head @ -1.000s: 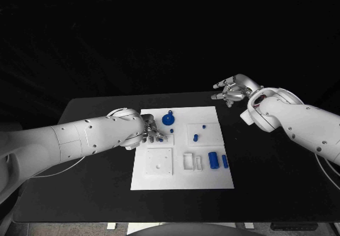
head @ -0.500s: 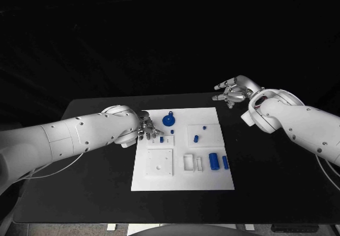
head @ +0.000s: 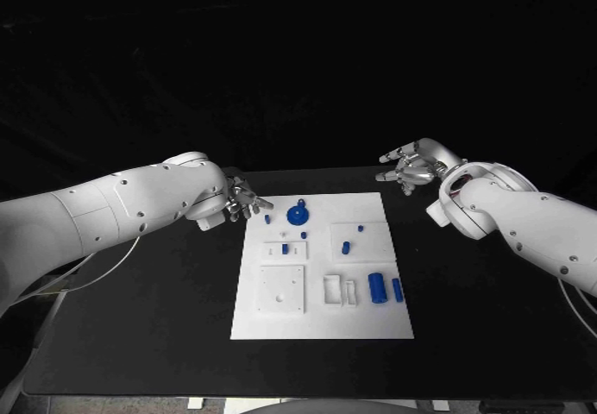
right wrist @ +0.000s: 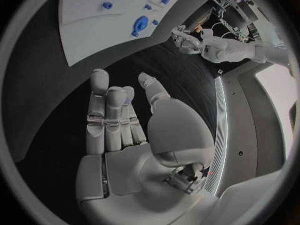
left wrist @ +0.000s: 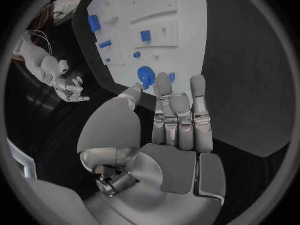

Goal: Assemble the parts on the task board

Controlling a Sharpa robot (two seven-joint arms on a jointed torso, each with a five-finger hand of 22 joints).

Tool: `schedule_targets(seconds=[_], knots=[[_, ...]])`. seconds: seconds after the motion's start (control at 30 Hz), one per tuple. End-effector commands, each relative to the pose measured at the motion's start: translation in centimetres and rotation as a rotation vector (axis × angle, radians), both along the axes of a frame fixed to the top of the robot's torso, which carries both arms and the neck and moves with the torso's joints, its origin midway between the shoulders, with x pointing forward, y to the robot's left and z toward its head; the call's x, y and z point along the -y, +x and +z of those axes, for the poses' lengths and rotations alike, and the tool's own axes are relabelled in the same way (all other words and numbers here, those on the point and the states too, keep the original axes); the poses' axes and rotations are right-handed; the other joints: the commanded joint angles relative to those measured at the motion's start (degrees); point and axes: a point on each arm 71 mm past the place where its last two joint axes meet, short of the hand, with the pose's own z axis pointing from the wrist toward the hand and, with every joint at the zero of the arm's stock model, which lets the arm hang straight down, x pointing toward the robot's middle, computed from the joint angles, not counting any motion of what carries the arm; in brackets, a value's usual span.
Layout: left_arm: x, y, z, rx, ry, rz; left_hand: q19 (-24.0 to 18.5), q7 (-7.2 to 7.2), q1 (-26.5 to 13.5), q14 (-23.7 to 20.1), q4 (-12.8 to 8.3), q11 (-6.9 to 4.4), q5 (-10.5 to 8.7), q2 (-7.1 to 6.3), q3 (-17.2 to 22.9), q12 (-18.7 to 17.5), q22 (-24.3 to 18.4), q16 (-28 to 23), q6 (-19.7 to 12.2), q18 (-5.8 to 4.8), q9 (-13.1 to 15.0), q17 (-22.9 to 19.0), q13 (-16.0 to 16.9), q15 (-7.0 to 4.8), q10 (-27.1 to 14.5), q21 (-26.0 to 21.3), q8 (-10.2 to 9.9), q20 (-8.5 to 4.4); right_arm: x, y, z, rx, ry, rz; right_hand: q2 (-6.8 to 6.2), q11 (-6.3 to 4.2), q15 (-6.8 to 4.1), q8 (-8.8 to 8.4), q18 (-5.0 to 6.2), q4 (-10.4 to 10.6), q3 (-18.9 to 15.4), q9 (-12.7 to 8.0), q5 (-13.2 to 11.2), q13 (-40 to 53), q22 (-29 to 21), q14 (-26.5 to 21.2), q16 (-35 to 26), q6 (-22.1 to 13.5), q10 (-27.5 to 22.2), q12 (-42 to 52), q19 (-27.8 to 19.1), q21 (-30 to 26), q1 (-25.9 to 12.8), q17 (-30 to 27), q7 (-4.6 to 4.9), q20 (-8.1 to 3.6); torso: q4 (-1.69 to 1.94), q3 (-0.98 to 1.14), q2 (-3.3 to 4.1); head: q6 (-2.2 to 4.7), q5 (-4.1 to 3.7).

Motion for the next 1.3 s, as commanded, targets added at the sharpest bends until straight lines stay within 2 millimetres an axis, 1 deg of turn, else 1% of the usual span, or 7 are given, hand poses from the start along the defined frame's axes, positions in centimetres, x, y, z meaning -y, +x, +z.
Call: schedule_targets(seconds=[0.03, 0.43, 0.9, 1.1, 1.17, 1.23, 1.3], knots=[[0.2, 0.4, 0.1, -0.035, -0.004, -0.03, -0.3, 0.05, -0.7, -0.7, 0.5, 0.3, 0.44, 0.0, 0.1, -0.4, 1.1, 0.6, -0.7, -0.88, 2.5, -1.0, 0.5, -0.01, 1.8, -0.1, 0.2, 0.03, -0.1, 0.0, 0.0, -0.001, 0.002, 0.006, -0.06, -0.07, -0.03, -0.28, 1.13, 0.0, -0.2, -0.1, 0.4, 0.0, 0.8, -0.3, -0.2, -0.4, -0.4, -0.2, 1.4, -0.3, -0.3, -0.1, 0.08, 0.29, -0.16, 0.0, 0.19, 0.09, 0.12], [0.2, 2.9, 0.5, -0.015, 0.091, -0.036, -0.8, 0.3, -1.2, -1.8, 1.3, 0.49, 0.84, 0.38, 0.3, -0.2, 1.1, 2.0, -1.6, -0.88, 4.7, -4.0, 1.5, 0.18, 0.6, 0.1, -0.5, 0.2, -0.3, -0.1, 0.1, 0.002, 0.004, 0.013, -0.07, -0.06, -0.02, -0.28, 1.14, 0.0, -0.2, -0.1, 0.4, -0.1, 0.9, -0.3, -0.2, -0.5, -0.4, -0.2, 1.4, -0.3, -0.2, -0.1, 0.1, 0.3, -0.76, 0.04, 0.86, 0.77, 0.75], [0.4, 3.6, -0.7, -0.06, 0.128, -0.04, -1.2, 1.1, -1.8, -2.8, 1.2, 0.94, 0.63, 0.86, 0.0, -0.2, 1.1, 2.9, -3.4, -0.88, -2.7, -7.4, 1.3, 0.6, -0.7, -0.4, -0.4, 0.55, -0.3, -0.1, 0.6, 0.02, 0.026, 0.009, -0.41, 0.03, 0.11, -0.3, 1.19, 0.8, -0.5, -0.1, 0.3, -1.3, -0.2, -0.9, -1.7, -1.8, -0.5, -1.5, 0.6, -3.0, -0.5, -1.1, 0.19, 0.51, -0.99, -0.01, 1.45, 1.13, 1.37], [0.2, 3.7, -1.2, -0.085, 0.138, -0.039, -1.4, 1.26, -1.9, -3.1, 1.2, 1.04, 0.41, 0.9, -0.1, -0.3, 1.1, 3.0, -3.8, -0.88, -3.3, -7.6, 1.2, 0.69, -1.0, -0.6, -0.5, 0.62, -0.1, 0.0, 1.1, 0.045, 0.085, 0.0, -0.65, 0.47, 0.92, -0.19, -0.07, 1.0, 0.5, 0.0, -0.8, -11.6, -13.1, -3.0, -12.9, 0.6, -1.5, -9.1, -3.1, -7.3, -0.2, -8.8, 0.32, 1.33, -0.96, -0.06, 1.39, 1.12, 1.55], [0.1, 3.7, -1.4, -0.093, 0.141, -0.038, -1.4, 1.3, -1.9, -3.2, 1.2, 1.07, 0.39, 0.97, -0.1, -0.2, 1.1, 3.1, -3.9, -0.88, -3.9, -7.8, 1.2, 0.73, -1.1, -0.7, -0.5, 0.66, 0.0, 0.1, 1.3, 0.052, 0.118, -0.004, -0.23, 1.62, 2.66, -0.15, -0.81, 0.7, 1.8, 0.1, -1.1, -19.1, -20.2, -7.8, -20.4, 1.7, -3.2, -16.8, -11.0, -6.8, -0.3, -14.4, 0.75, 2.96, -0.95, -0.05, 1.41, 1.12, 1.61], [0.1, 3.7, -1.6, -0.098, 0.143, -0.038, -1.4, 1.3, -1.9, -3.2, 1.2, 1.07, 0.39, 0.97, -0.1, -0.2, 1.1, 3.1, -3.9, -0.88, -3.9, -7.8, 1.2, 0.73, -1.1, -0.7, -0.5, 0.66, 0.0, 0.1, 1.4, 0.054, 0.144, -0.008, -0.61, 2.13, 4.01, -0.13, -0.59, -0.5, 2.9, 0.1, -1.7, -34.0, -35.3, -6.2, -28.2, 2.2, 2.4, -26.4, -14.3, -5.4, -0.1, -25.2, 1.16, 4.63, -0.98, -0.09, 1.43, 1.12, 1.62], [0.1, 3.7, -1.7, -0.101, 0.144, -0.038, -1.4, 1.3, -1.9, -3.2, 1.2, 1.07, 0.39, 0.97, -0.1, -0.2, 1.1, 3.1, -3.9, -0.88, -3.9, -7.8, 1.2, 0.73, -1.1, -0.7, -0.5, 0.66, 0.1, 0.2, 1.5, 0.055, 0.165, -0.01, -0.18, 3.36, 5.11, -0.11, -1.12, -0.1, 3.0, 0.1, -1.3, -39.0, -40.8, -8.7, -31.5, 2.8, 0.6, -30.5, -16.1, -7.3, -1.0, -29.2, 1.26, 5.54, -0.96, -0.09, 1.4, 1.07, 1.62]])
